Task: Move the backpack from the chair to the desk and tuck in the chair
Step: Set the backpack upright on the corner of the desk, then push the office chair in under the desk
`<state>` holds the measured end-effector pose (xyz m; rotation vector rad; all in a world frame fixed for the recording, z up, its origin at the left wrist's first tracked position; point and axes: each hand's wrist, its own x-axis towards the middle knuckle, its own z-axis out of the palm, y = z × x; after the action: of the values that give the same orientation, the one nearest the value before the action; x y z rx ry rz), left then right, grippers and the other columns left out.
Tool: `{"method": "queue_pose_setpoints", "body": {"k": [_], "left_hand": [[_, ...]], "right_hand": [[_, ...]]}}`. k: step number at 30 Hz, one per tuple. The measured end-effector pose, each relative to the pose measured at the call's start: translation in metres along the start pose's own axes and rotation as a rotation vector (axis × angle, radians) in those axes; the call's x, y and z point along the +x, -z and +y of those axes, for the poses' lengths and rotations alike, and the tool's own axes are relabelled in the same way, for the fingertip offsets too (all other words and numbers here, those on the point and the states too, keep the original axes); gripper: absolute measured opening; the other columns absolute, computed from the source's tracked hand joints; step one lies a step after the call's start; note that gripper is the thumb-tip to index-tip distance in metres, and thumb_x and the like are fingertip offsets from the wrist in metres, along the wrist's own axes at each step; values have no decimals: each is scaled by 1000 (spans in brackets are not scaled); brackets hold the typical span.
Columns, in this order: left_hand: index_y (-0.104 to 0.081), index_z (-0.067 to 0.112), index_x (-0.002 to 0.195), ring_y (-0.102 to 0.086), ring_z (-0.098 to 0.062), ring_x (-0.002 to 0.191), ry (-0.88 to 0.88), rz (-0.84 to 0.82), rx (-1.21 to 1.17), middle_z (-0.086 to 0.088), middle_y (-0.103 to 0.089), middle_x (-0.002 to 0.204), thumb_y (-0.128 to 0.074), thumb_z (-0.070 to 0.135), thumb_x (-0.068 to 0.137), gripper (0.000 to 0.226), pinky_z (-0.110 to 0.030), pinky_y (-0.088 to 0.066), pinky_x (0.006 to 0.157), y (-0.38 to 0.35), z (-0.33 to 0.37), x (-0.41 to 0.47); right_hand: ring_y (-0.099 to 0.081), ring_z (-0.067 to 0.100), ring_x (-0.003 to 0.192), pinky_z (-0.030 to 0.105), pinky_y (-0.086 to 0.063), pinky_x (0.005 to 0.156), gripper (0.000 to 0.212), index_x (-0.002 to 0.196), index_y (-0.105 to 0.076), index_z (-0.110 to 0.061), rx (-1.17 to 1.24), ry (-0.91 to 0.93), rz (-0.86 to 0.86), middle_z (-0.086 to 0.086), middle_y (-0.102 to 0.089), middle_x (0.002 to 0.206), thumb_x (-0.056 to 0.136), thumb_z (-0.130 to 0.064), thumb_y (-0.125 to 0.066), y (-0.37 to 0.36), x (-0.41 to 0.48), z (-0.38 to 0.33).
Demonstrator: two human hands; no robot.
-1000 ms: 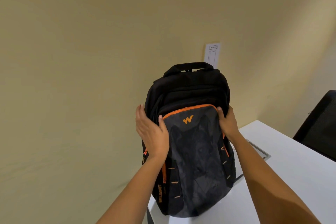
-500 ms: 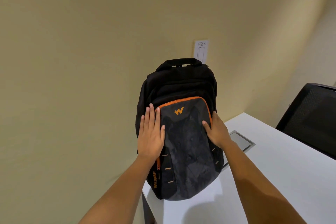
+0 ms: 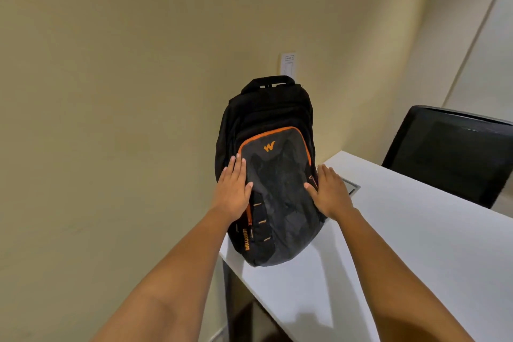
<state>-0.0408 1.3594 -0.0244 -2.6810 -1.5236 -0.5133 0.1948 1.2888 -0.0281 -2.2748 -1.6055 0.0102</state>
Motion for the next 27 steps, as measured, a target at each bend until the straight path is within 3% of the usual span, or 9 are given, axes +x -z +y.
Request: {"method": "queue_pose_setpoints", "body": {"k": [10, 27], "left_hand": [[0, 4, 151, 8, -20, 147, -207, -119, -71, -11, 6, 160, -20, 34, 104, 60, -33, 4, 118, 23, -8, -94], [-2, 7, 152, 4, -21, 148, -297, -189, -74, -10, 1, 161, -16, 37, 104, 59, -33, 3, 118, 44, 63, -273]], "right_hand": [[-11, 28, 148, 40, -11, 118, 73, 152, -12, -15, -23, -196, 110, 7, -11, 161, 95, -53, -36, -2, -138, -36], [12, 21, 148, 35, 6, 119, 69, 152, 6, -11, -143, -272, -29, 6, 11, 161, 100, -49, -19, 48, -363, -38]]}}
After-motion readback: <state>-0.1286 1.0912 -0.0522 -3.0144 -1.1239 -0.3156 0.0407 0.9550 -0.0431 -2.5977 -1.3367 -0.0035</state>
